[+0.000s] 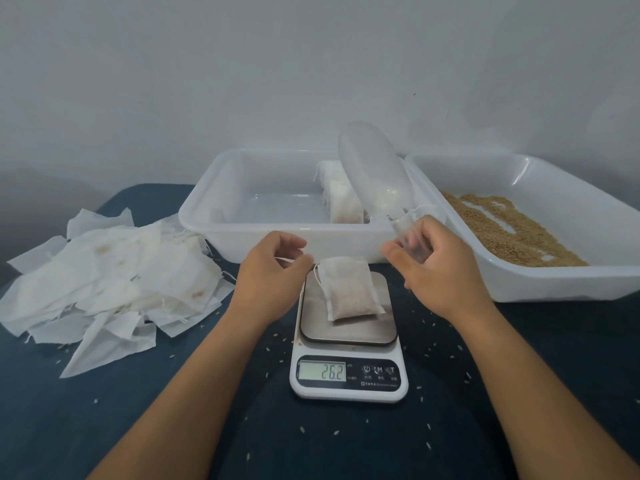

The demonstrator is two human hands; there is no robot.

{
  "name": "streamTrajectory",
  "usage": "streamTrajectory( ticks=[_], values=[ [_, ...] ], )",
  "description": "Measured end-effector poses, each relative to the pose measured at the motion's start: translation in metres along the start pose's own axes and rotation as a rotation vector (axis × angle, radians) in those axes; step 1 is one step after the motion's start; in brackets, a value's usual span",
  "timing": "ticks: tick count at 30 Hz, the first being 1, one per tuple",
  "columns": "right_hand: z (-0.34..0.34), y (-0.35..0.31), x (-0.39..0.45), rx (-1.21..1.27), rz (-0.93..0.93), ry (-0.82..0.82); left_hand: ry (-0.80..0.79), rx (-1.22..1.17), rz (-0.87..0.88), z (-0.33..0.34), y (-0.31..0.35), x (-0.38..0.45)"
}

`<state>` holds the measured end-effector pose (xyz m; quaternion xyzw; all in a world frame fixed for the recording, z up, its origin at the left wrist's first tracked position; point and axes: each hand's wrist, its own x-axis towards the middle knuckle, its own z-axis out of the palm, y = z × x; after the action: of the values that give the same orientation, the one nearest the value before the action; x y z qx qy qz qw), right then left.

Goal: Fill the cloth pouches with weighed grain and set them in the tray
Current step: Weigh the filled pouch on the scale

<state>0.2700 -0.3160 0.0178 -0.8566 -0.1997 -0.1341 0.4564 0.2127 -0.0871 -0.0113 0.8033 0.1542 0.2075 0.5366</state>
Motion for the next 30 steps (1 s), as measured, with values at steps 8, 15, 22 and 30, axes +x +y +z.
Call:
streamTrajectory(
  ticks=[8, 15, 22, 30],
  values=[
    [-0.001, 0.000, 0.002, 0.051, 0.037, 0.097, 0.103, -0.030, -0.078, -0.002, -0.001, 0.002],
    [-0.001, 0.002, 0.003, 0.041, 0.051, 0.100, 0.072, -0.001, -0.112, -0.001, -0.004, 0.003],
    [-0.001, 0.001, 0.003, 0.044, 0.052, 0.084, -0.044, 0.158, -0.083, 0.002, -0.003, 0.000],
    [0.003, 0.007, 0.003, 0.037, 0.036, 0.059, -0.098, 0.339, -0.028, 0.006, -0.001, -0.007]
  ],
)
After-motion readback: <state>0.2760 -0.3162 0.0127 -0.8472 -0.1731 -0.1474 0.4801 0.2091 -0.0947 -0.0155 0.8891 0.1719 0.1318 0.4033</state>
